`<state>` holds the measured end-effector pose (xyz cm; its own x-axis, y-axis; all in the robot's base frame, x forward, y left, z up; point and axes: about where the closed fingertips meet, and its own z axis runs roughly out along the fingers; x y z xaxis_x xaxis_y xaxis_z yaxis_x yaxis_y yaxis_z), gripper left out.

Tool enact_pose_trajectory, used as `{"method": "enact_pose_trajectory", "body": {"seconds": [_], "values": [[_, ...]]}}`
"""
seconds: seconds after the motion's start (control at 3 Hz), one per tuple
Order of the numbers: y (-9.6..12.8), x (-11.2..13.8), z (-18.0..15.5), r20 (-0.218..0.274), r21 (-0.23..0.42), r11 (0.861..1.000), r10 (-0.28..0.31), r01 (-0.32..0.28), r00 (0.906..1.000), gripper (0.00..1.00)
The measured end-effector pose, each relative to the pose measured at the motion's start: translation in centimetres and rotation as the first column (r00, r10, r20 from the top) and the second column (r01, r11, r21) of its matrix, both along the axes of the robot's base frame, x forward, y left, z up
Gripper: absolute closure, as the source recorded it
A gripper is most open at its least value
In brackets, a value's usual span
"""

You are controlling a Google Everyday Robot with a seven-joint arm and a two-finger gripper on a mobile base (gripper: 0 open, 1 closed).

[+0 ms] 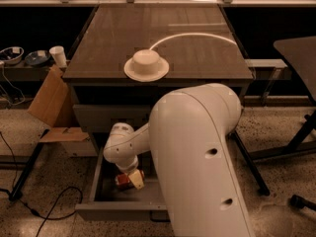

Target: Pick coke can from middle drawer and place on counter

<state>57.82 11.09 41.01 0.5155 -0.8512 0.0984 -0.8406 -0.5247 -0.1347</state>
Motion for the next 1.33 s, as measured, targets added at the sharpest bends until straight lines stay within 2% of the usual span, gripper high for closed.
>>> {"method": "enact_pose_trajectory", "body": {"seconds": [0.67, 1.0, 1.33], "values": [[1.2, -0.4, -2.7, -0.051, -0.020, 0.999, 0.047, -0.048, 0.9976, 0.00], [1.4, -0.5, -3.3, -0.065, -0.016, 0.998, 0.063, -0.064, 0.9959, 0.13], [1.3, -0.6, -3.3, -0.065, 0.009, 0.997, 0.072, -0.072, 0.9953, 0.33]]}}
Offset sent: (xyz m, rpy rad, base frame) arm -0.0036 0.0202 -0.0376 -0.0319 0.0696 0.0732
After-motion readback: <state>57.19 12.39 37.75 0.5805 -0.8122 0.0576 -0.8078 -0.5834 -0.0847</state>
